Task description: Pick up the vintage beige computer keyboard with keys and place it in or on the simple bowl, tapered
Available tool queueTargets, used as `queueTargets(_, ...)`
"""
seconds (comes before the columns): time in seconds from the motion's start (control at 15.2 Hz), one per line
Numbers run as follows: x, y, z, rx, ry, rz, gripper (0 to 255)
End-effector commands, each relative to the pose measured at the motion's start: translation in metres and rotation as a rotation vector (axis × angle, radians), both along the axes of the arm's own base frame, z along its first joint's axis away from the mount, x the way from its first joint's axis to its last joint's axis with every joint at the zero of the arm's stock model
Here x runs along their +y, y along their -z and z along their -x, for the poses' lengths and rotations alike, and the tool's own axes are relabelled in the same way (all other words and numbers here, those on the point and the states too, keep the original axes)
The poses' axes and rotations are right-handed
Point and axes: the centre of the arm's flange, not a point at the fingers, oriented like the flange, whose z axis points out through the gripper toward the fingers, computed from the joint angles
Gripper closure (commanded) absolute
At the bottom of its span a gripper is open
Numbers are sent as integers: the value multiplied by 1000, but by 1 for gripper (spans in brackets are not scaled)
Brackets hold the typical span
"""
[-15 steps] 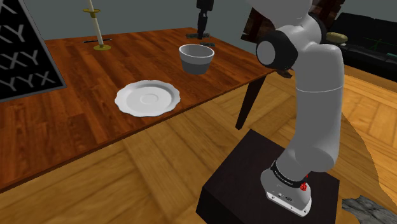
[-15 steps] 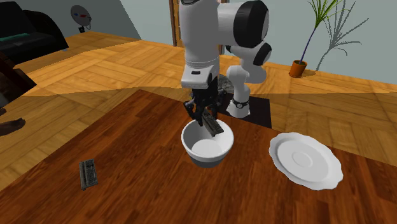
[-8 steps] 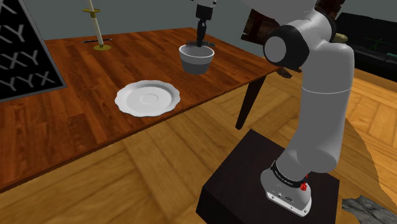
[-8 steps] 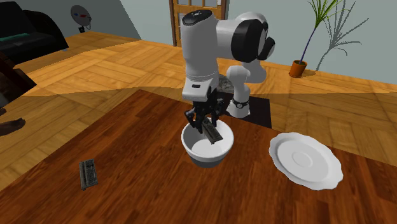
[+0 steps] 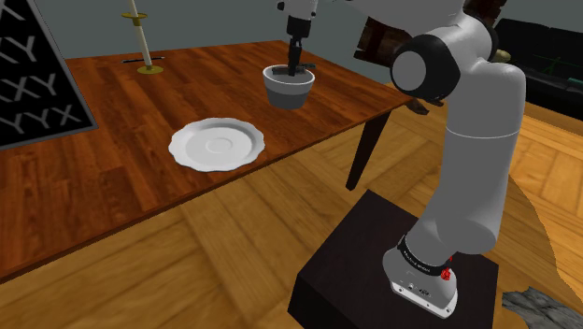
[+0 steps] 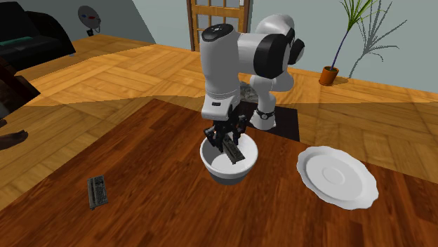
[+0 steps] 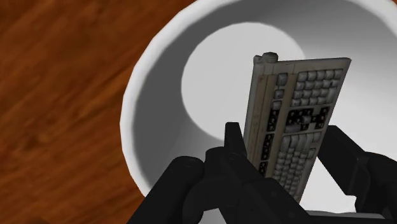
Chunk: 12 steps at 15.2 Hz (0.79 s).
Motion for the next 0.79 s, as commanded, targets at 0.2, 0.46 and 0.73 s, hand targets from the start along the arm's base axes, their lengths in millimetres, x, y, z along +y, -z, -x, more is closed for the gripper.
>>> queueTargets(0.2, 0, 0, 0, 0, 0, 0, 0)
queueTargets(0.46, 0, 0, 0, 0, 0, 0, 0)
queueTargets(0.73, -4, -39, 0, 0, 0, 0, 0)
